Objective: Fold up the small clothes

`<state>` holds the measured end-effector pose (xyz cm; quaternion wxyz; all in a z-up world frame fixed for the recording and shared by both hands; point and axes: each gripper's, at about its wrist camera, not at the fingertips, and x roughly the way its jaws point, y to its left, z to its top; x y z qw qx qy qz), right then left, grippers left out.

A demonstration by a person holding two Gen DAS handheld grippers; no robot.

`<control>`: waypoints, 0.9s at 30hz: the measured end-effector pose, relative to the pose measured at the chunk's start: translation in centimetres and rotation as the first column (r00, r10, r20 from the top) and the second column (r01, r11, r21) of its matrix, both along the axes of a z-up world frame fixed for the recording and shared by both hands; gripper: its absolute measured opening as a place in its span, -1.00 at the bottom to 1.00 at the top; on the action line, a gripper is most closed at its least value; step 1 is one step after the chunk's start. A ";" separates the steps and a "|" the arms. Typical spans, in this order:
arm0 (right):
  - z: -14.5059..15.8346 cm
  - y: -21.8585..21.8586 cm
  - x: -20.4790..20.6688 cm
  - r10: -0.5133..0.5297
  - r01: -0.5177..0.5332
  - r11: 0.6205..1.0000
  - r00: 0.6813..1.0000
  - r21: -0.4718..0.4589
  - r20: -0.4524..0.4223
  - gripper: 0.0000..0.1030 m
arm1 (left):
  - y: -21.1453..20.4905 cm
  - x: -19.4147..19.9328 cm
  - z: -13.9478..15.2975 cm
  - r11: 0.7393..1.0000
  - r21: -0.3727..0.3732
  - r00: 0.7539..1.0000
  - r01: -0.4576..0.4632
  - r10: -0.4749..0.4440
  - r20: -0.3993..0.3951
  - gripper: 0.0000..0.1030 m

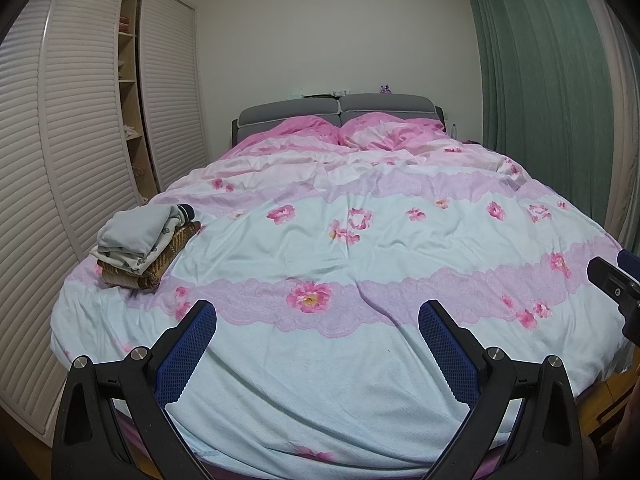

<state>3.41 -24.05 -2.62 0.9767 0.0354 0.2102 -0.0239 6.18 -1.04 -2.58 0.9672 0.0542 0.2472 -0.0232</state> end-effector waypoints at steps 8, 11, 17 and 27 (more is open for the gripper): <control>0.0 0.3 -0.1 0.000 0.000 1.000 1.000 0.002 -0.001 0.63 | -0.4 0.0 -0.2 1.000 0.007 1.000 0.009 -0.009 -0.019 1.00; 0.0 0.4 -0.2 0.002 -0.002 1.000 1.000 0.007 -0.003 0.63 | -0.5 0.0 -0.3 1.000 0.008 1.000 0.010 -0.010 -0.023 1.00; -0.2 1.0 -0.1 0.003 -0.002 1.000 1.000 0.021 -0.008 0.63 | -0.8 -0.3 -0.4 1.000 0.005 1.000 0.018 -0.018 -0.005 1.00; -0.4 1.0 0.0 0.001 -0.001 0.999 1.000 0.033 -0.015 0.63 | -1.5 -0.6 -0.7 0.999 -0.010 0.999 0.034 -0.034 -0.011 1.00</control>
